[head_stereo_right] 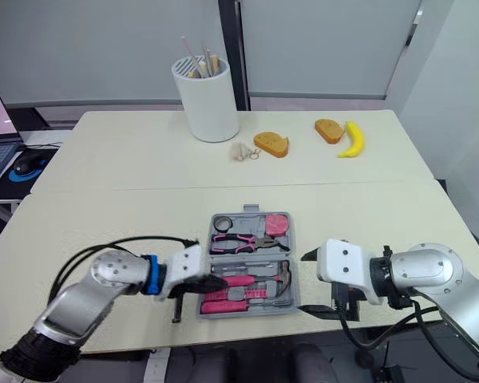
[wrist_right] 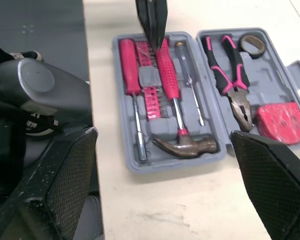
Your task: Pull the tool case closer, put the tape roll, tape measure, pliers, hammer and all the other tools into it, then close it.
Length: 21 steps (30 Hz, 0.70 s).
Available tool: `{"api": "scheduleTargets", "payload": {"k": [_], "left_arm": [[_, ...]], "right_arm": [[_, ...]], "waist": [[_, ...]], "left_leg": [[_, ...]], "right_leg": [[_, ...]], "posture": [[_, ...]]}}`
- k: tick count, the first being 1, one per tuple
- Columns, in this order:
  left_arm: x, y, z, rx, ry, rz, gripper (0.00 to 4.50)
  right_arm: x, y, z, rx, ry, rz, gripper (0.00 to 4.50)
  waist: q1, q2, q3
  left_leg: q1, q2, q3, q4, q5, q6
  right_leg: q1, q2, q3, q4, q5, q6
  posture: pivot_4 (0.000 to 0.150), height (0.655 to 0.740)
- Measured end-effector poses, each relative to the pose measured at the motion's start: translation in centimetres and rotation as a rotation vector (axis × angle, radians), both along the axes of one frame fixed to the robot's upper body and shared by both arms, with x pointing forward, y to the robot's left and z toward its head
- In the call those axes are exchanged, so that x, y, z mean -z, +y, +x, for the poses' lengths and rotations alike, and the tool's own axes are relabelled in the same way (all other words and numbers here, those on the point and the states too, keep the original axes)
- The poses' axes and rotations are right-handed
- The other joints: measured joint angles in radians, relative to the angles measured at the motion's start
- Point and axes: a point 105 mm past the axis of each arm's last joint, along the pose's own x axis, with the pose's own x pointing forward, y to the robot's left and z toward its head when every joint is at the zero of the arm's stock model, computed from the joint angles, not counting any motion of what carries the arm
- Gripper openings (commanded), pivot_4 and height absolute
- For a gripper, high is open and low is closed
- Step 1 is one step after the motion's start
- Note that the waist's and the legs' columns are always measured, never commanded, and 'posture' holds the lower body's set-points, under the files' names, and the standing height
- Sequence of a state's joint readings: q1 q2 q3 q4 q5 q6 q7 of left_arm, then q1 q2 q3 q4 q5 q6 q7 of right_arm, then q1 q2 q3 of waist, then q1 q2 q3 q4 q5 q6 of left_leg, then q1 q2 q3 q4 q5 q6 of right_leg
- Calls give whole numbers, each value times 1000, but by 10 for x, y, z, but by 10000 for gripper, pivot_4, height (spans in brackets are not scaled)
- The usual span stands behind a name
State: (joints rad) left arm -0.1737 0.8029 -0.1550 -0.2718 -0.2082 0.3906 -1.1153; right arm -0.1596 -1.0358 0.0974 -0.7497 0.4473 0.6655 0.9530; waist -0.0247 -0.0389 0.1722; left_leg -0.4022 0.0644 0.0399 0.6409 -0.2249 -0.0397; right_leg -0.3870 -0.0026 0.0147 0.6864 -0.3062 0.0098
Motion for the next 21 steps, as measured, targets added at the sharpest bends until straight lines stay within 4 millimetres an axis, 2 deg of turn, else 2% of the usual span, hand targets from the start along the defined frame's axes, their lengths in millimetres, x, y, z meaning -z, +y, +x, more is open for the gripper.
{"api": "scheduleTargets", "payload": {"k": [3,7,10,11,13,17,21], "left_arm": [[-7,26,16,-138,-48,-84,283],[5,63,31,-265,-103,-69,283],[17,76,34,-284,-132,-28,0],[21,78,38,-296,-145,-25,0],[29,76,42,-304,-161,-25,0],[48,70,41,-293,-140,-15,0],[47,64,48,-283,-166,-15,0]], "right_arm": [[6,-6,16,73,-49,32,45000],[21,-19,34,152,-74,27,45000],[35,-22,45,189,-84,24,39052],[43,-23,55,216,-96,20,35967],[59,-22,67,249,-102,-2,28738],[87,-13,80,256,-81,-38,18699],[94,-2,94,251,-86,-39,10386]], "waist": [[0,0,0],[0,0,0],[0,-1,0],[0,-1,0],[-1,-1,0],[-1,-1,0],[-1,-1,0]], "left_leg": [[0,0,0,0,0,0],[0,0,0,0,0,0],[0,0,1,1,0,0],[0,0,1,1,0,0],[0,-1,2,2,0,0],[0,0,3,2,0,0],[0,-1,3,2,0,0]], "right_leg": [[0,-1,0,0,0,0],[0,-1,0,0,3,-4],[0,-1,0,1,3,-5],[0,0,0,1,3,-5],[-1,0,1,3,3,-5],[-2,0,1,6,3,-5],[-2,0,1,8,3,-5]], "posture": [[1500,7337],[1500,7337],[1500,7337],[1500,7337],[1500,7337],[1500,7337],[1500,7337]]}}
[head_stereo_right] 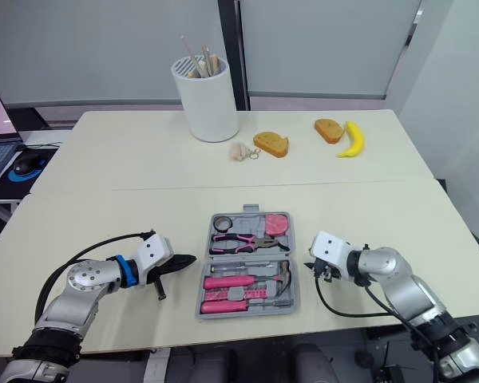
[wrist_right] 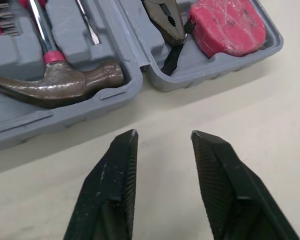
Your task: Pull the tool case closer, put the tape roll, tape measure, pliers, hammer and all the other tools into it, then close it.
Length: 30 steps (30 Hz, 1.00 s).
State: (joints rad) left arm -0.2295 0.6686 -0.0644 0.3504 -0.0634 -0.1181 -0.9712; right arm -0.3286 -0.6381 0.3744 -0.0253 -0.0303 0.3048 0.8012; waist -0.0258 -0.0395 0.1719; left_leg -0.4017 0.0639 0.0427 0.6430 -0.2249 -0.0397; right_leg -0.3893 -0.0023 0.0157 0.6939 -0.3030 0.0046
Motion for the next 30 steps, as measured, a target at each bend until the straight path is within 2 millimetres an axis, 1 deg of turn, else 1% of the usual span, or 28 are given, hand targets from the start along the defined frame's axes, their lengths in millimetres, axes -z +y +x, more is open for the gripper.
{"api": "scheduleTargets", "payload": {"k": [2,4,5,6,10,16,26,30], "left_arm": [[-1,-5,3,16,-9,0,0],[0,-8,3,26,-10,6,0],[1,-9,3,30,-7,9,0],[2,-10,4,36,-5,10,0],[5,-15,2,57,16,15,0],[7,-21,0,73,41,13,0],[9,-22,-1,74,46,14,0],[10,-24,-1,78,50,5,0]], "right_arm": [[4,5,4,-7,1,-1,6404],[9,5,6,-7,15,-11,2501],[11,5,7,-2,22,-13,836],[13,5,8,-2,31,-14,156],[19,13,9,-24,44,-16,156],[18,23,11,-52,47,-1,156],[19,25,9,-57,58,2,156],[20,25,6,-69,75,-1,156]], "waist": [[0,0,0],[0,0,0],[0,0,0],[0,0,0],[-1,0,0],[-1,0,0],[-1,0,0],[-1,0,0]], "left_leg": [[0,0,0,0,0,0],[0,0,0,0,0,0],[0,0,0,0,0,0],[0,0,0,0,0,0],[0,0,0,0,0,0],[0,0,0,0,0,0],[0,0,0,1,0,0],[0,0,0,0,0,0]], "right_leg": [[0,0,0,1,0,0],[0,0,0,1,0,0],[0,0,0,1,0,0],[0,0,0,1,0,0],[0,0,0,2,0,0],[0,0,0,2,0,0],[0,0,0,2,0,0],[0,0,0,2,0,0]], "posture": [[1500,7337],[1500,7337],[1500,7337],[1500,7337],[1500,7337],[1500,7337],[1500,7337],[1500,7337]]}}
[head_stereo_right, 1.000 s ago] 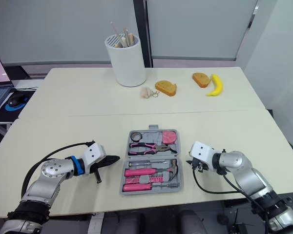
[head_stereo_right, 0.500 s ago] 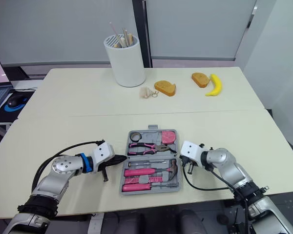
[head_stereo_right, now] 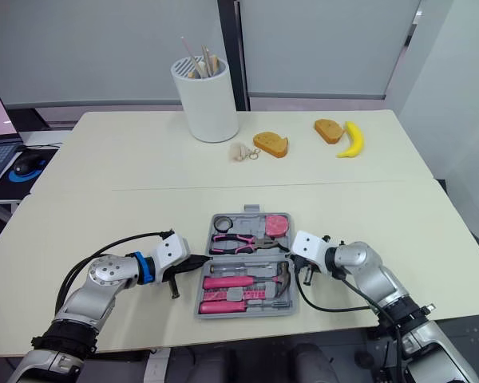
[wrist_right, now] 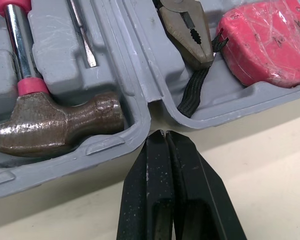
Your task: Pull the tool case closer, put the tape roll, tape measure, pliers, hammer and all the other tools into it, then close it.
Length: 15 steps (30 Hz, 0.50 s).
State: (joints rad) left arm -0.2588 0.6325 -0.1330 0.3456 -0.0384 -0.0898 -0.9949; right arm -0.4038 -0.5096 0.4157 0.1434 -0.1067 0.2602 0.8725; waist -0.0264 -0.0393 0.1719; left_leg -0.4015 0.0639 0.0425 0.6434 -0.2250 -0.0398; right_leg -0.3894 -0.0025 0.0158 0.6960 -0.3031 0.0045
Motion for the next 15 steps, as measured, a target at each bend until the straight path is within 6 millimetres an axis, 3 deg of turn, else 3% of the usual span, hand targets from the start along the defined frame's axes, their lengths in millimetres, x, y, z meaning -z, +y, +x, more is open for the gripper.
{"api": "scheduleTargets", "payload": {"k": [15], "left_arm": [[6,-4,-20,102,89,13,0]], "right_arm": [[3,-2,-11,-36,22,-9,156]], "waist": [[0,0,0]], "left_leg": [[0,0,0,0,0,0]], "right_leg": [[0,0,0,0,0,0]], "posture": [[1500,7337]]}}
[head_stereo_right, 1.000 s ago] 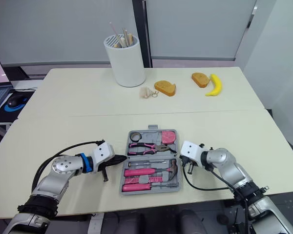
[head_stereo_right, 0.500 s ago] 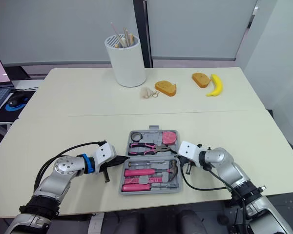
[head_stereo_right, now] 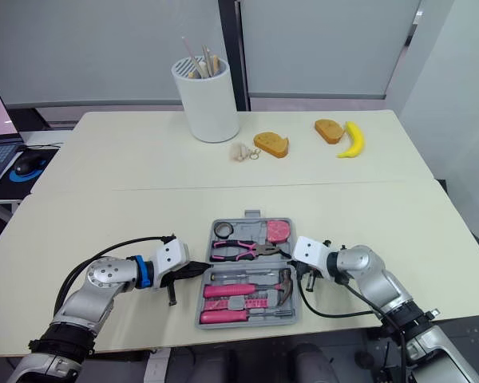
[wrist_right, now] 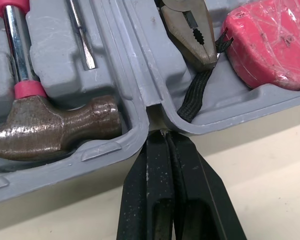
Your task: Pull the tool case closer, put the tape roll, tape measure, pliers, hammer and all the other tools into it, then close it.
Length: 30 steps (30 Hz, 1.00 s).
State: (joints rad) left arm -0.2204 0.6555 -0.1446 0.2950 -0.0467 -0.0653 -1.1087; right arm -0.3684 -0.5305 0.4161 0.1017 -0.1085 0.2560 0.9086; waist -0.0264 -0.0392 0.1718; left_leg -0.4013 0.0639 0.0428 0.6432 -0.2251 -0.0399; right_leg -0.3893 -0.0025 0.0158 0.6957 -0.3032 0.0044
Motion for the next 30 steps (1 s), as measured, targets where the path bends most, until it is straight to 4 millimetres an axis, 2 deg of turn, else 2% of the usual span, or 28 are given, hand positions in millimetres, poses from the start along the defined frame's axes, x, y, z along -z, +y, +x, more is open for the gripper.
{"api": "scheduleTargets", "payload": {"k": [7,24,30], "left_arm": [[3,0,-7,27,37,7,0],[4,0,-8,29,30,9,0],[2,8,-9,15,1,29,0]], "right_arm": [[1,1,-7,-24,6,-2,156],[2,0,-11,-30,18,-10,156],[-5,-4,-21,-41,11,-27,156]], "waist": [[0,0,0],[0,0,0],[0,0,0]], "left_leg": [[0,0,0,0,0,0],[0,0,0,0,0,0],[0,1,-1,0,0,0]], "right_leg": [[0,0,0,0,0,0],[0,0,0,0,0,0],[0,0,0,0,0,0]], "posture": [[1500,7337],[1500,7337],[1500,7337]]}}
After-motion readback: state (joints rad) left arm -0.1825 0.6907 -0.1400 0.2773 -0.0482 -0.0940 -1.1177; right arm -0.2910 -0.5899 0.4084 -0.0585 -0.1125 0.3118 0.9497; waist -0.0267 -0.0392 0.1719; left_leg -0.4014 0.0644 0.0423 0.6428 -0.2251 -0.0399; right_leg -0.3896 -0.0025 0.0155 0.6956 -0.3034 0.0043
